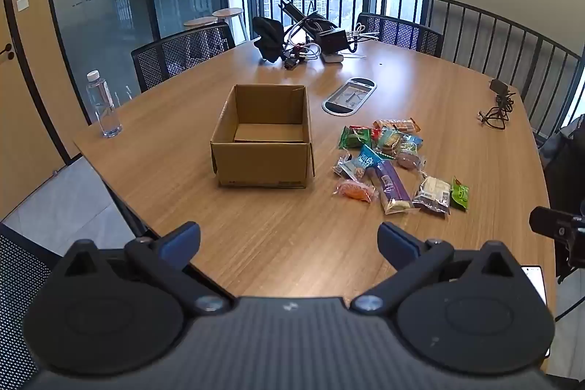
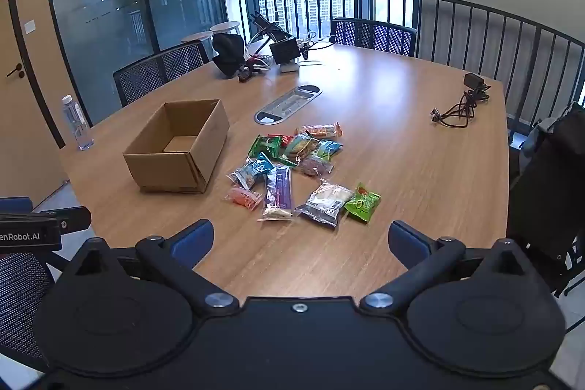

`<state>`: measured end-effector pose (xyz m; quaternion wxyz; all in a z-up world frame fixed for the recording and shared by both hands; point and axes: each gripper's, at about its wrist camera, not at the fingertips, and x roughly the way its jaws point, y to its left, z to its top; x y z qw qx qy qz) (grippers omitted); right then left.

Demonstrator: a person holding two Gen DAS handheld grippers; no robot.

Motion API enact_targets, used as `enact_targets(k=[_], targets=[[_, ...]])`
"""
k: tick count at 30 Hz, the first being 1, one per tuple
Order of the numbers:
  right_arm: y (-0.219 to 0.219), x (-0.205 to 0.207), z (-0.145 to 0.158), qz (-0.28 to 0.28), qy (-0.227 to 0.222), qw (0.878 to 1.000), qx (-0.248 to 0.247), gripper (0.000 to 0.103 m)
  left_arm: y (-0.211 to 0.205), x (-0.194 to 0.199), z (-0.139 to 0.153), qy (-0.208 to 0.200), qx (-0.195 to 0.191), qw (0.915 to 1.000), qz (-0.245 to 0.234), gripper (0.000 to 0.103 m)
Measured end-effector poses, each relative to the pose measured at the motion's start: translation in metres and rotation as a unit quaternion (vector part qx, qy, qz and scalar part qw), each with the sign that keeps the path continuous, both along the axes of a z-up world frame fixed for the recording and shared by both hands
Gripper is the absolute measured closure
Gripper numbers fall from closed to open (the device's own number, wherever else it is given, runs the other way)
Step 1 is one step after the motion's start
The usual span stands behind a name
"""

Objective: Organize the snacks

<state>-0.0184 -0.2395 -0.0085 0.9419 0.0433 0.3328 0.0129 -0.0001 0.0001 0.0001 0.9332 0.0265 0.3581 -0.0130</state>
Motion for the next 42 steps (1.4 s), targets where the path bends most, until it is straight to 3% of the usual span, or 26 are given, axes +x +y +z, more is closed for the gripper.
enact_targets(k=[42], targets=[[0.0024, 0.0033, 0.001, 0.005, 0.004, 1.0, -0.008, 0.0, 0.0007, -0.0019, 0.0036, 0.001, -0.005, 1.0, 0.003, 0.0]])
